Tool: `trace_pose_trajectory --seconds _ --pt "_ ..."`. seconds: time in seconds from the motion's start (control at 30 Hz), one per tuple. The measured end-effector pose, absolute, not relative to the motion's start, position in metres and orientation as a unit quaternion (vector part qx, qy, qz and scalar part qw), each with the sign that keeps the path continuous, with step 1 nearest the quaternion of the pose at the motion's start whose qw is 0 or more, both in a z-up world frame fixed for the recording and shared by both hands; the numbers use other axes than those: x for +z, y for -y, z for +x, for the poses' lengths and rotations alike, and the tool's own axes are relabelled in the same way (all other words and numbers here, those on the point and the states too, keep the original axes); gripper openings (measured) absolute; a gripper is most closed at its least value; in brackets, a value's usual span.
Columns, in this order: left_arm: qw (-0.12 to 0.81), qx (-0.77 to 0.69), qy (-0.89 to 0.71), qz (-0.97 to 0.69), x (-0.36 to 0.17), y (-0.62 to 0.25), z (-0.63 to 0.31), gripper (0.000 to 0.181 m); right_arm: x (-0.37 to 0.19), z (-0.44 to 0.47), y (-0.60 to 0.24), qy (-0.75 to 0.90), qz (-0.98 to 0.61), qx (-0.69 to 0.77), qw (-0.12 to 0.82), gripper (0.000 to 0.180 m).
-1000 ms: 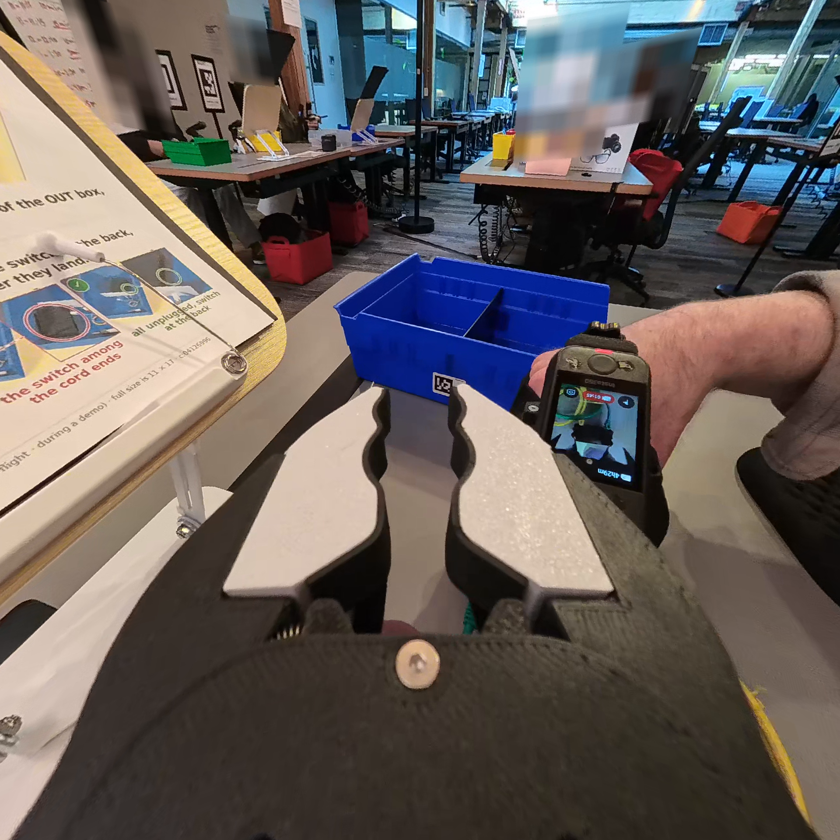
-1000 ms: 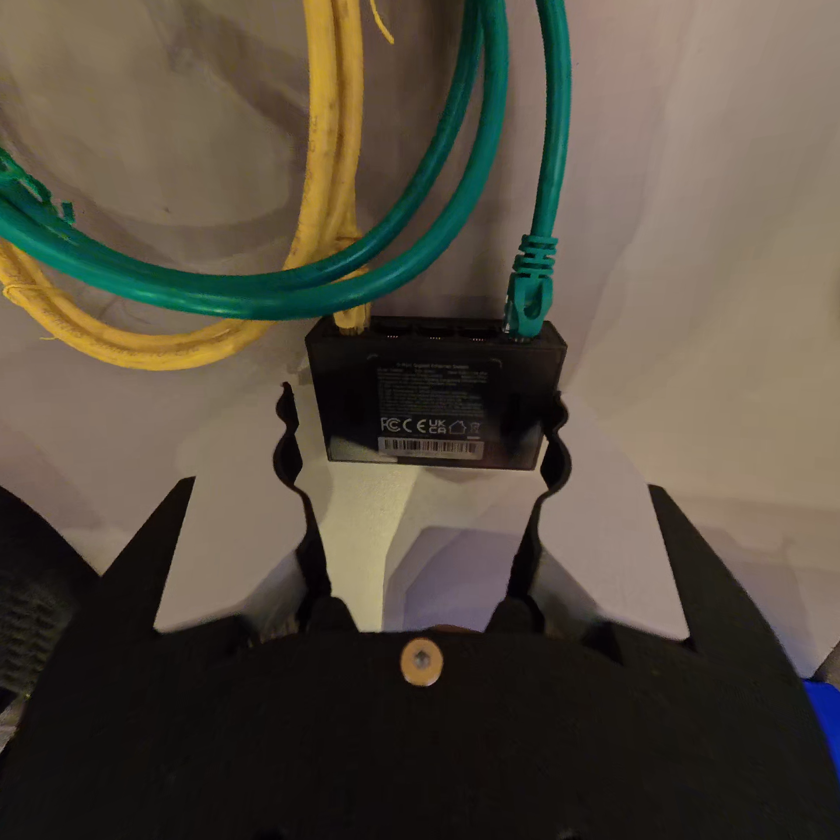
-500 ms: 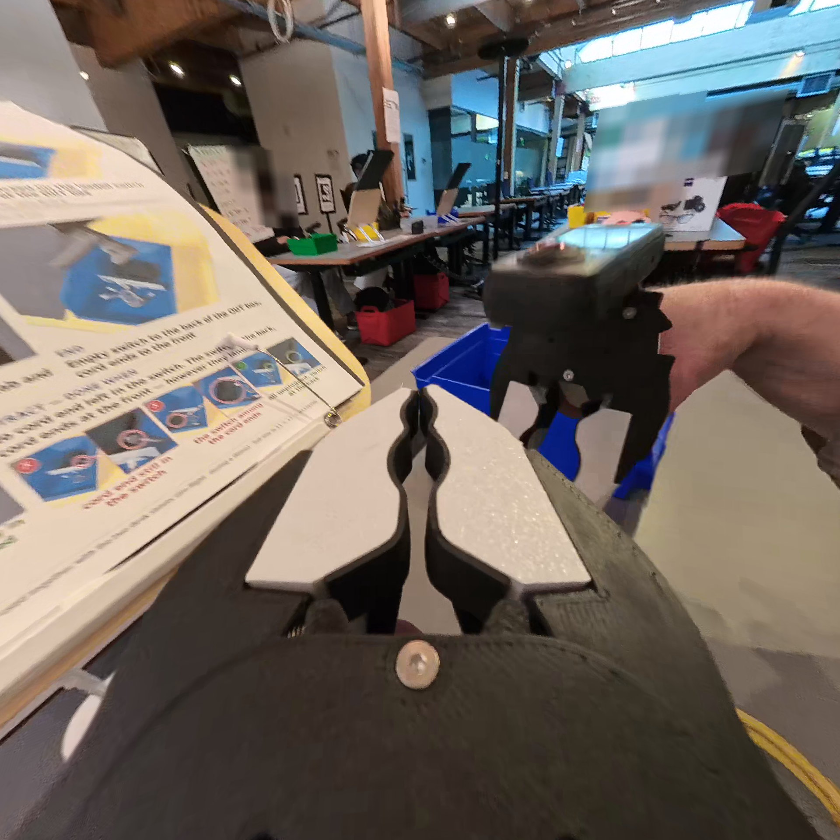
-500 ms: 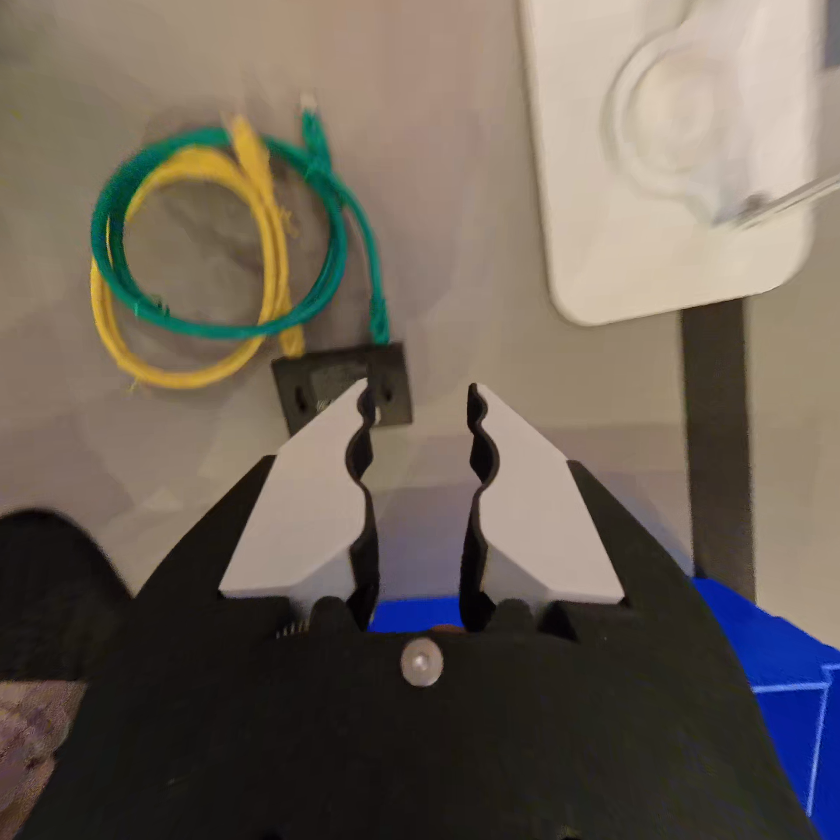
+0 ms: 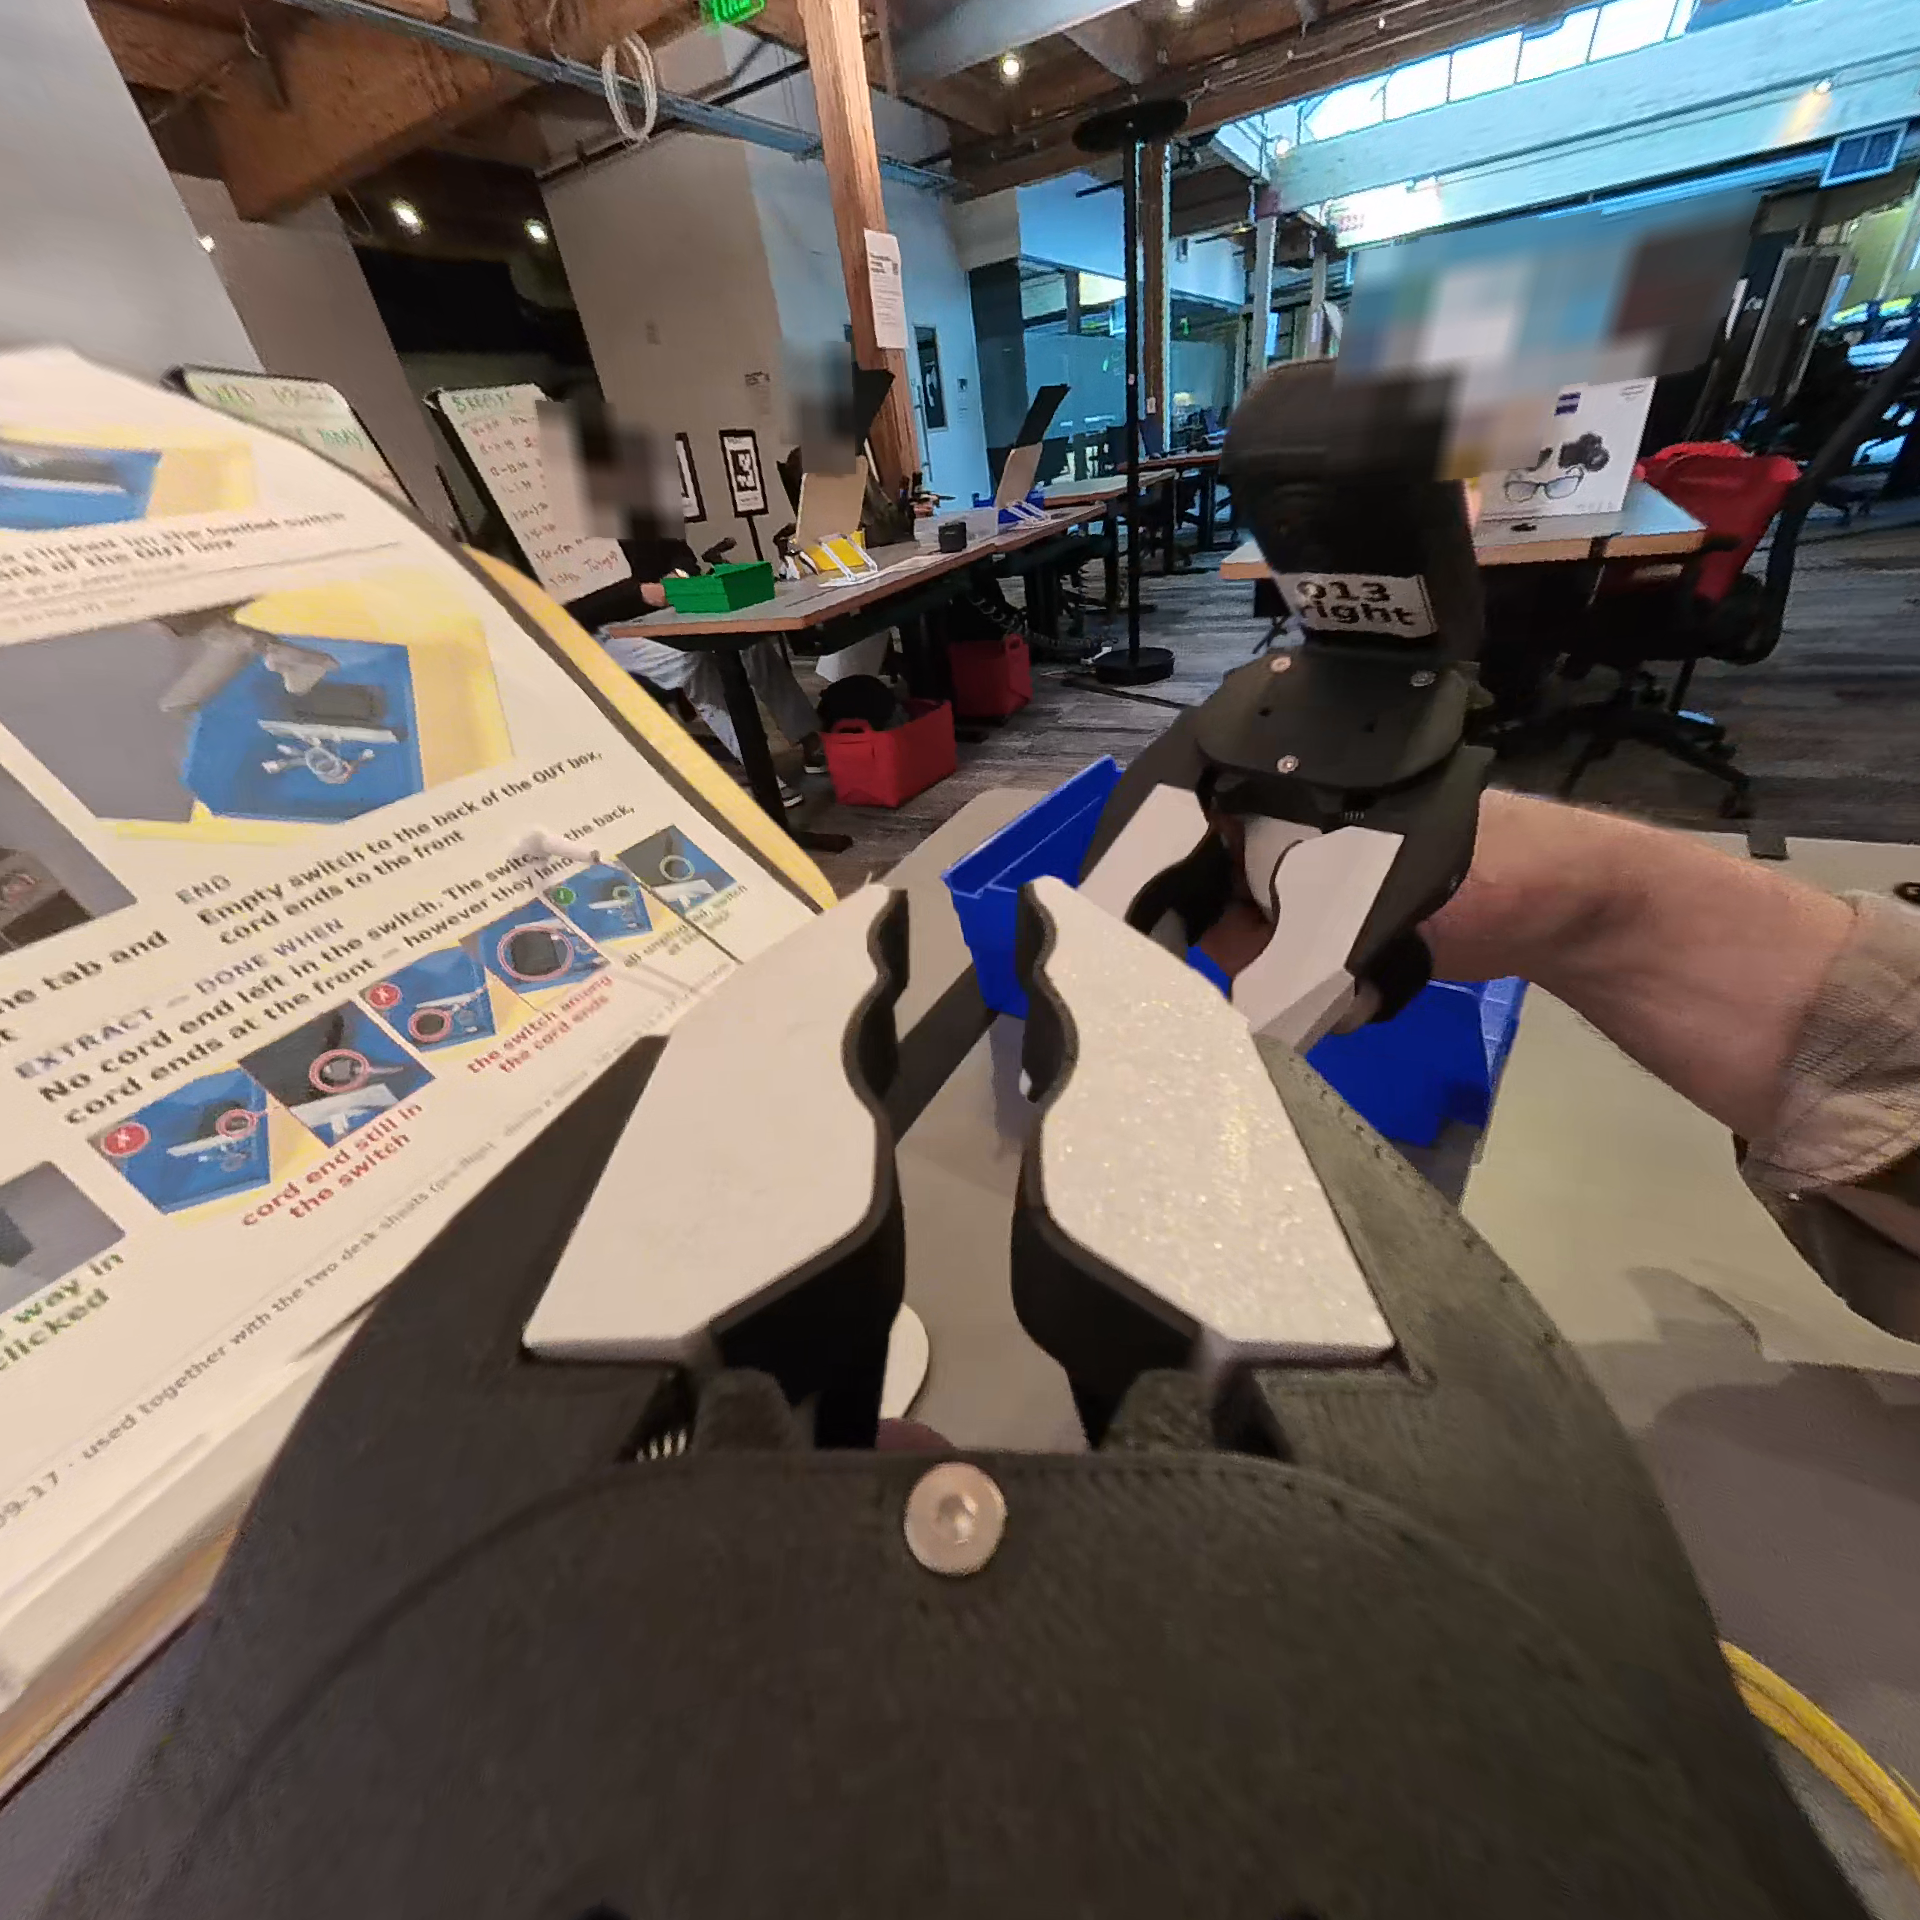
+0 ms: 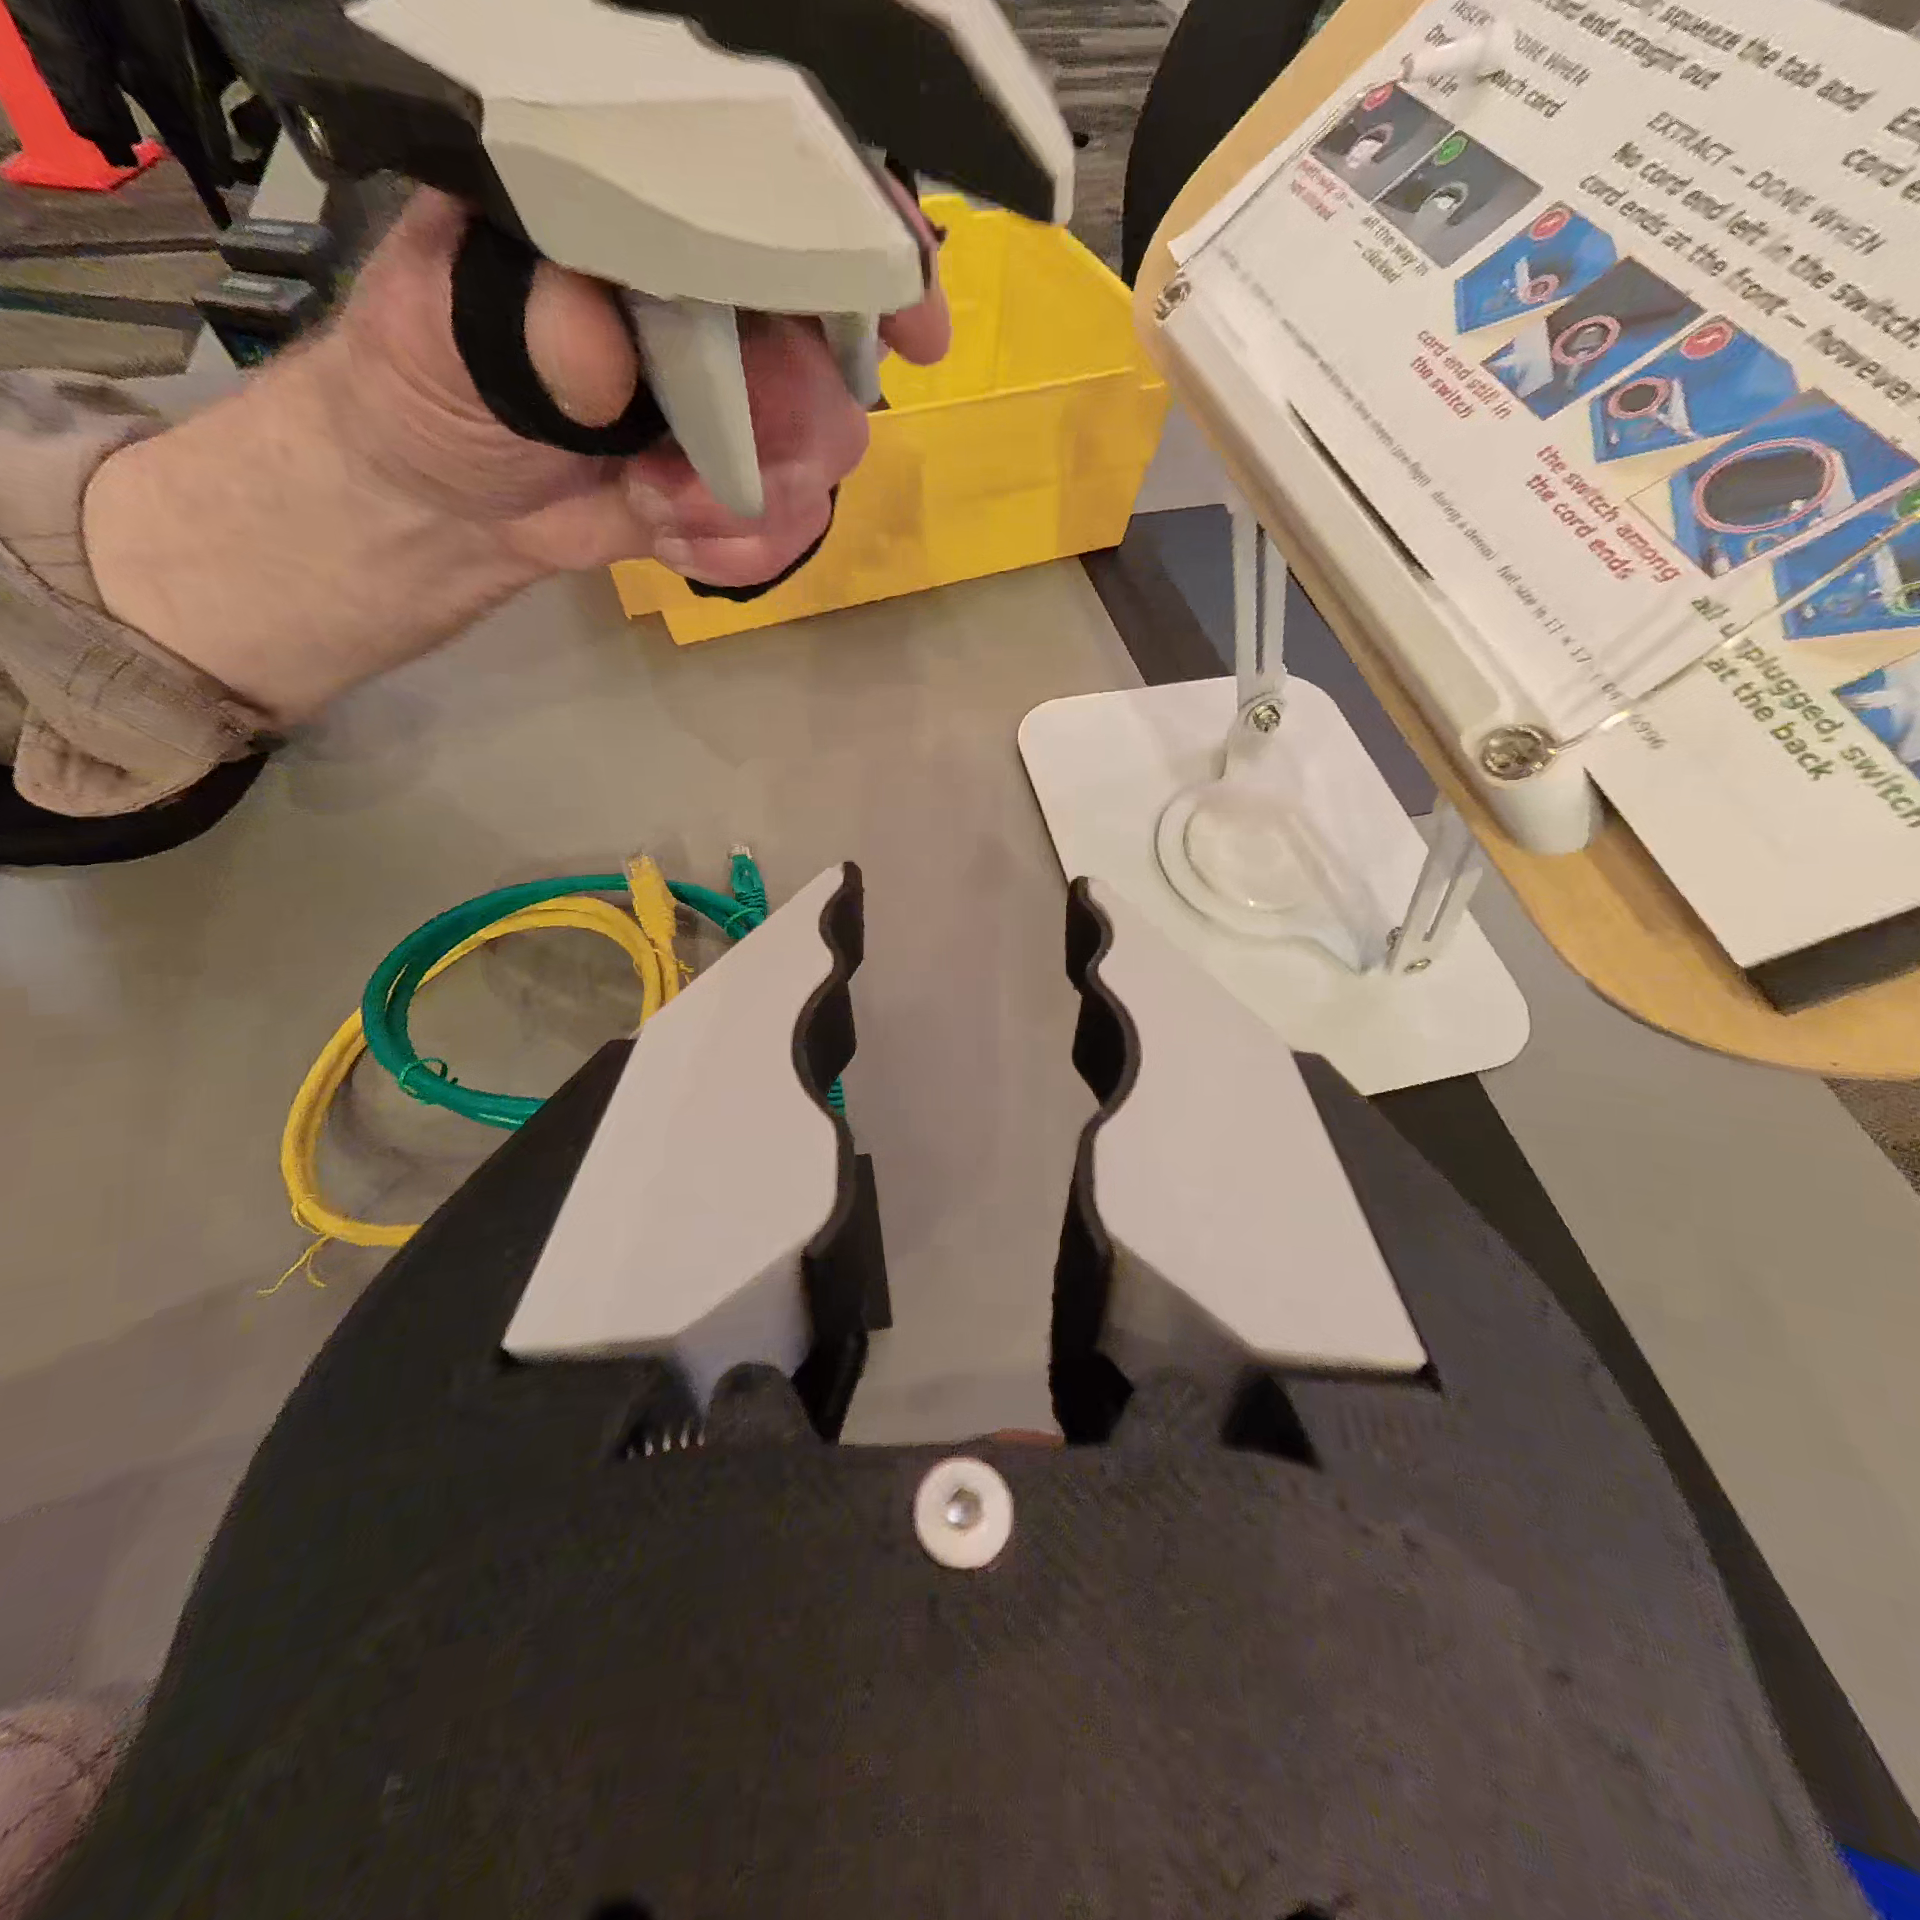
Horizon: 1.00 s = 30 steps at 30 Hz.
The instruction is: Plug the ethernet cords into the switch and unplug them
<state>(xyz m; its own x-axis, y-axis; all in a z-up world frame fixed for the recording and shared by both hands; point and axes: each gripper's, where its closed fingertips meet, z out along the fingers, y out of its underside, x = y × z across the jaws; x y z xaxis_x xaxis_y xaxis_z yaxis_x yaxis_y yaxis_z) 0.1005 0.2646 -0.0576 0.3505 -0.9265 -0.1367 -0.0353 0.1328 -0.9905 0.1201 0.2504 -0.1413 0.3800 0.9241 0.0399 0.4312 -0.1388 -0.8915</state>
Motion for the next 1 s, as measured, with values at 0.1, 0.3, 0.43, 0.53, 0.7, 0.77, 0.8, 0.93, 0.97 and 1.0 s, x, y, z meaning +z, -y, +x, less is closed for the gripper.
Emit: trace_pose_trajectory --seconds 0.1,0.3,0.43,0.53,0.7,0.77,0.8,0.93,0.97,1.0 --pt "0.607 -0.357 -0.446 -0.552 -0.048 -0.258 0.097 0.028 -0.144 0.119 -0.251 0.496 -0.701 0.254 0.445 0.04" --pt "0.61 -0.321 -0.512 -0.513 0.002 -0.217 0.078 0.046 -0.145 0.126 -0.246 0.495 -0.702 0.262 0.44 0.042" --pt "0.572 -0.187 -0.591 -0.537 -0.004 -0.219 0.019 0.047 -0.14 0.138 -0.244 0.489 -0.701 0.263 0.447 0.042" --pt "0.51 -0.091 -0.627 -0.582 -0.038 -0.233 -0.059 0.041 -0.138 0.144 -0.242 0.488 -0.701 0.263 0.449 0.041" --pt "0.353 0.002 -0.655 -0.668 -0.133 -0.263 -0.168 0.032 -0.141 0.145 -0.24 0.492 -0.704 0.26 0.442 0.041" --pt "0.305 0.0 -0.673 -0.674 -0.168 -0.266 -0.185 0.029 -0.143 0.143 -0.24 0.496 -0.704 0.257 0.438 0.041" --pt "0.281 -0.015 -0.681 -0.676 -0.184 -0.265 -0.187 0.03 -0.144 0.142 -0.239 0.498 -0.704 0.257 0.436 0.041" --pt "0.19 -0.012 -0.714 -0.673 -0.242 -0.274 -0.195 0.027 -0.15 0.137 -0.238 0.506 -0.704 0.26 0.425 0.041" --pt "0.185 -0.009 -0.721 -0.668 -0.251 -0.278 -0.193 0.026 -0.152 0.136 -0.238 0.508 -0.705 0.259 0.422 0.041" --pt "0.176 -0.002 -0.731 -0.659 -0.258 -0.282 -0.192 0.026 -0.154 0.135 -0.238 0.51 -0.705 0.259 0.419 0.041"
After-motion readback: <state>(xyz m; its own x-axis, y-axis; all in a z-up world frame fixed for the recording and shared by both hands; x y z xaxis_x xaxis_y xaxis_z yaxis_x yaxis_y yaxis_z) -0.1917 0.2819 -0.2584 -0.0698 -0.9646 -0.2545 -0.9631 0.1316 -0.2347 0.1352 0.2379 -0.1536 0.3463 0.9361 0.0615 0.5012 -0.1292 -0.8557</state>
